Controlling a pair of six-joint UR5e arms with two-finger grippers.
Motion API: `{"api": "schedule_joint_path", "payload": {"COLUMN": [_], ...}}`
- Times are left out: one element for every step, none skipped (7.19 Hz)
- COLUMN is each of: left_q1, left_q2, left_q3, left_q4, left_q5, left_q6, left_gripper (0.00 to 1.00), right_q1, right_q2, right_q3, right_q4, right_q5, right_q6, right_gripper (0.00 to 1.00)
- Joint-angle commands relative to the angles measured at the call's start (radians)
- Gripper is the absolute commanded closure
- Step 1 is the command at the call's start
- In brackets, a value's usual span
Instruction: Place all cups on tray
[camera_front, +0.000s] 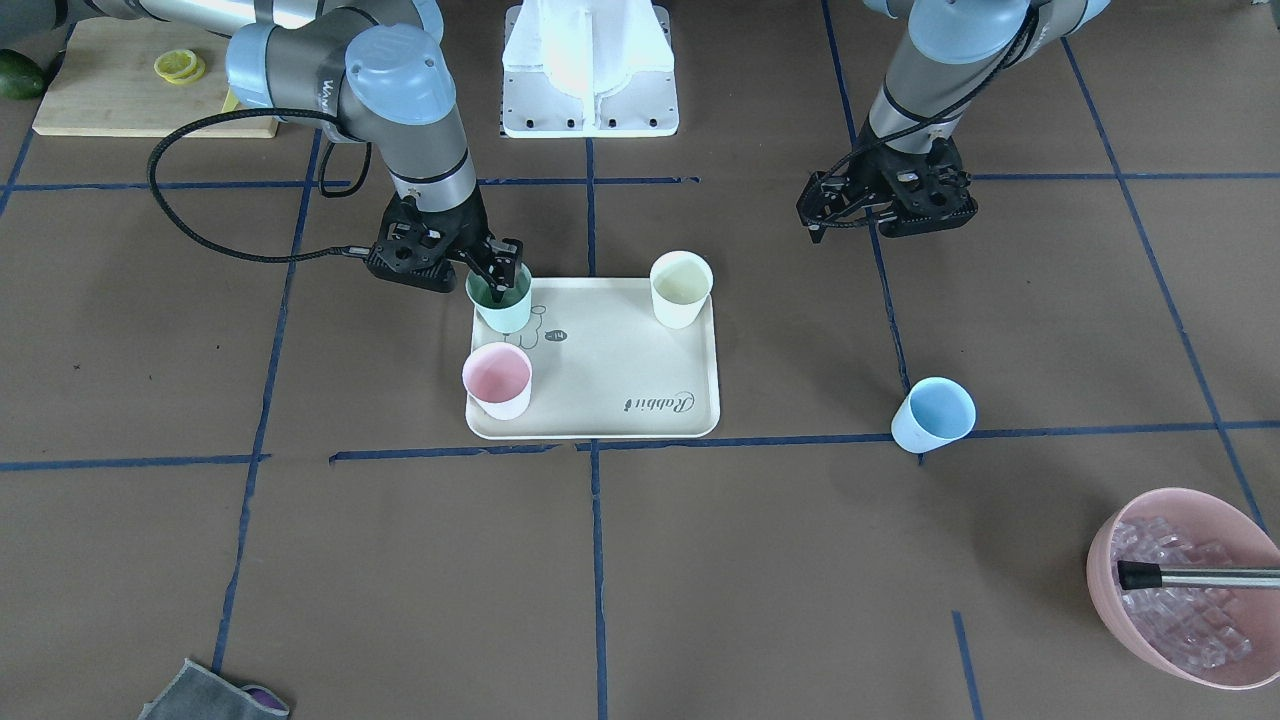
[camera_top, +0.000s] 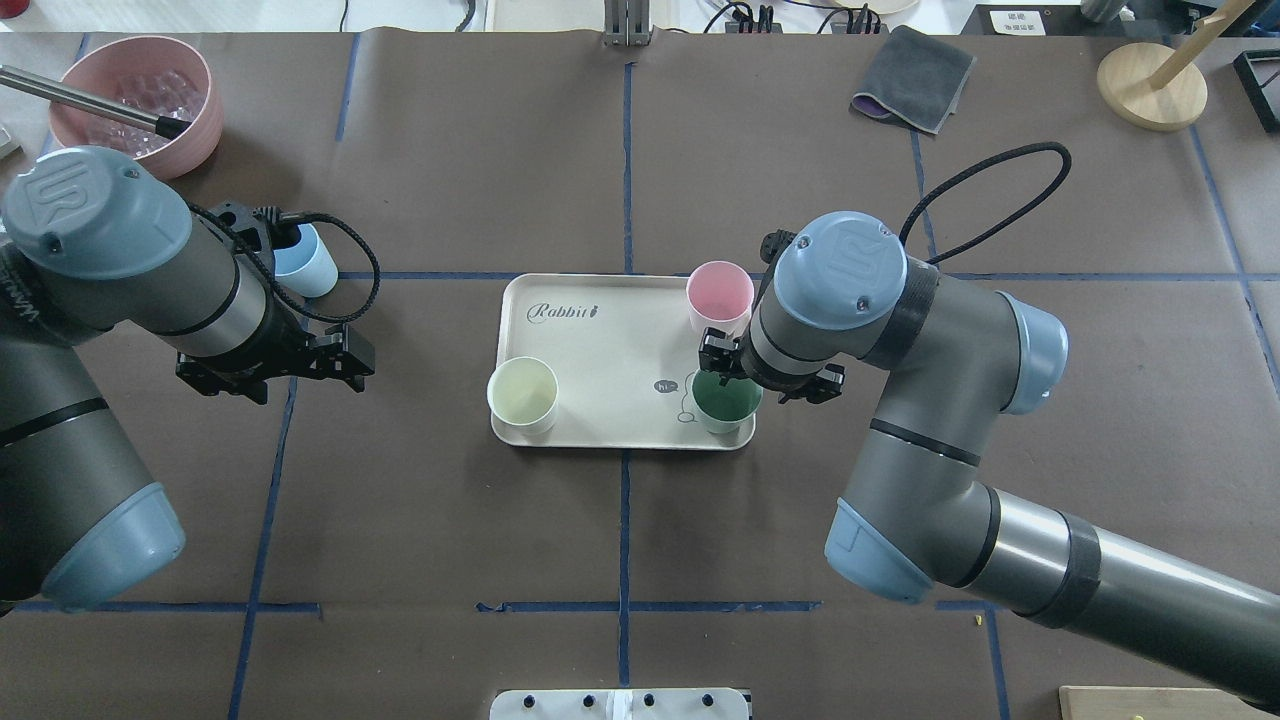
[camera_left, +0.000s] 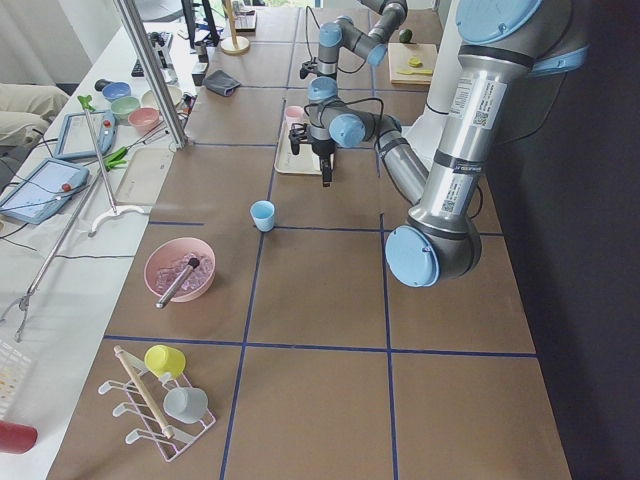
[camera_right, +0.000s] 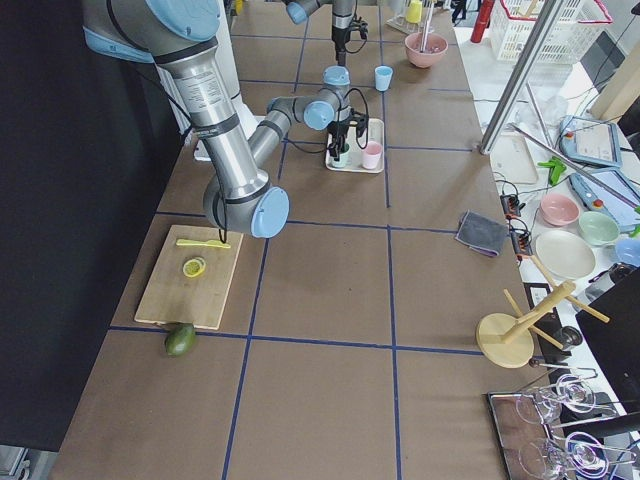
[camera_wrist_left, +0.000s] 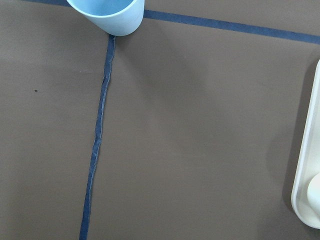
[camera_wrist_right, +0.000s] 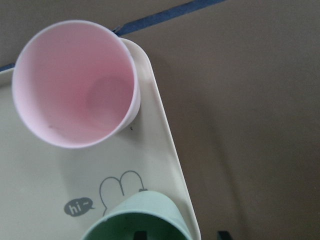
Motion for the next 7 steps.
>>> {"api": "schedule_joint_path", "payload": {"left_q1": [-0.003,-0.018,-0.031,-0.063,-0.099,-0.144,-0.214], "left_q2": [-0.001,-0.001,-0.001,0.001,0.002,0.024,0.025], "left_q3": [0.000,0.003,0.007,0.012,0.022,0.038,0.068], "left_q4": [0.000,0.002,0.005,0.005,0.008,0.006,0.005], "left_q5": [-0.002,-0.002,-0.002,-0.002,-0.004,-0.043,-0.115], "left_q6": [0.005,0.010,0.042,0.098,0.150,0.216,0.305], "left_gripper": [0.00,0.00,0.00,0.00,0.00,0.00,0.00], "right_q1": [0.113,0.159,0.224,0.299,0.371,0.460,0.540], "right_q2": [-0.028,-0.072,-0.127,-0.190,-0.255,-0.321,-0.388], "right_q3": [0.042,0.070,0.093,0.104,0.102,0.099,0.095], "right_q4": [-0.010,-0.010,-0.010,-0.010,-0.008,-0.011,-0.011], "right_q5": [0.138,0.181,0.244,0.308,0.352,0.399,0.419], "right_q6": [-0.123,-0.218,-0.323,-0.458,-0.602,-0.768,-0.932], "right_gripper": [0.00,0.00,0.00,0.00,0.00,0.00,0.00]}}
